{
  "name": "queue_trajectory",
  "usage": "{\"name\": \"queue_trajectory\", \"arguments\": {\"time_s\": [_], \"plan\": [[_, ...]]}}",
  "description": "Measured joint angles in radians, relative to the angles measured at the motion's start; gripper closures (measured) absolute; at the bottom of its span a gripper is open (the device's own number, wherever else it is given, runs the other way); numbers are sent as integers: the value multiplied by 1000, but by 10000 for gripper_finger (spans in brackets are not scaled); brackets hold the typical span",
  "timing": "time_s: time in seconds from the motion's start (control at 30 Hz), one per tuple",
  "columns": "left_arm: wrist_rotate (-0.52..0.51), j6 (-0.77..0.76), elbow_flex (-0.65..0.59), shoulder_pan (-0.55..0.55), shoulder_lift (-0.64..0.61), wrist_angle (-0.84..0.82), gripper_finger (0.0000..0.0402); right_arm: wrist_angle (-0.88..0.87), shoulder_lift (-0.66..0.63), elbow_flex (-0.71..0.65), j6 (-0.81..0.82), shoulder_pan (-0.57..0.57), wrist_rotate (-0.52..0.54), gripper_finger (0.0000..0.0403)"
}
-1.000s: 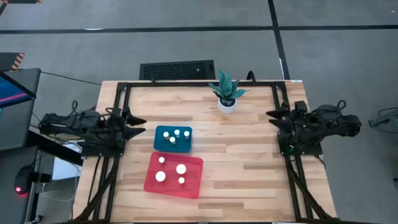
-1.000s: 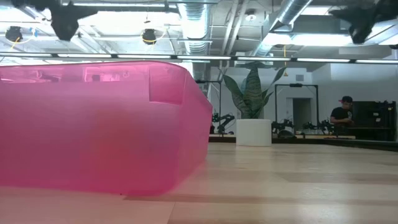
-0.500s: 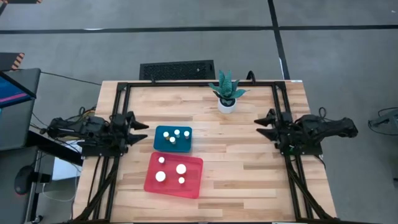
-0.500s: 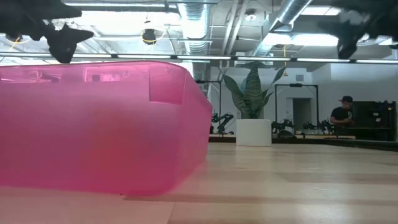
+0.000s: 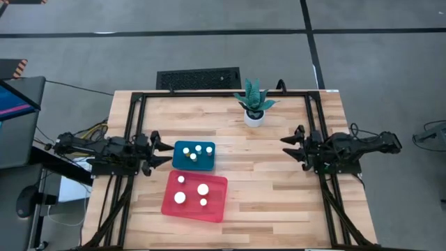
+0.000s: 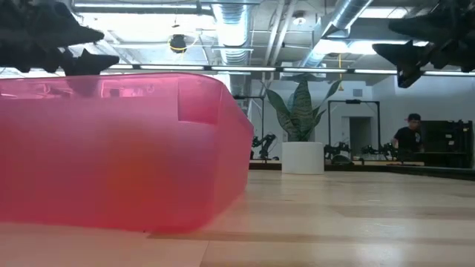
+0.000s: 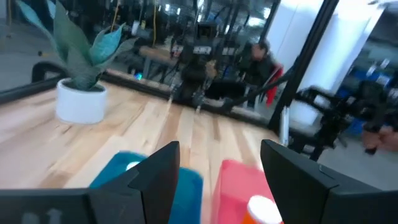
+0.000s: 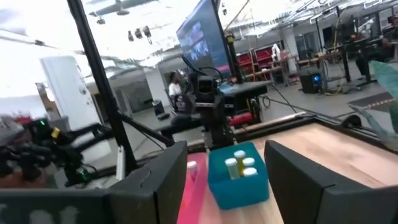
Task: Pick and place medicine bottles into bin by pill shape (circle, oval)
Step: Return to Home Position
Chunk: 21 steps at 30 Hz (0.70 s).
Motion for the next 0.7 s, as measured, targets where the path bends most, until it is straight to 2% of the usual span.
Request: {"name": "queue_trajectory", "arguments": {"time_s": [0.1, 0.3, 0.5, 0.7], "plan": [[0, -4, -27, 0, 7, 79, 184, -20, 0, 0, -18, -1, 2, 179], [-19, 49, -27, 0, 11, 77, 184, -83, 1, 0, -14, -3, 6, 179], [-26, -83, -28, 0, 14, 76, 184, -162, 1, 0, 32, 0, 4, 179], [-26, -92, -28, 0, 14, 76, 184, -186, 1, 0, 32, 0, 1, 179]]}}
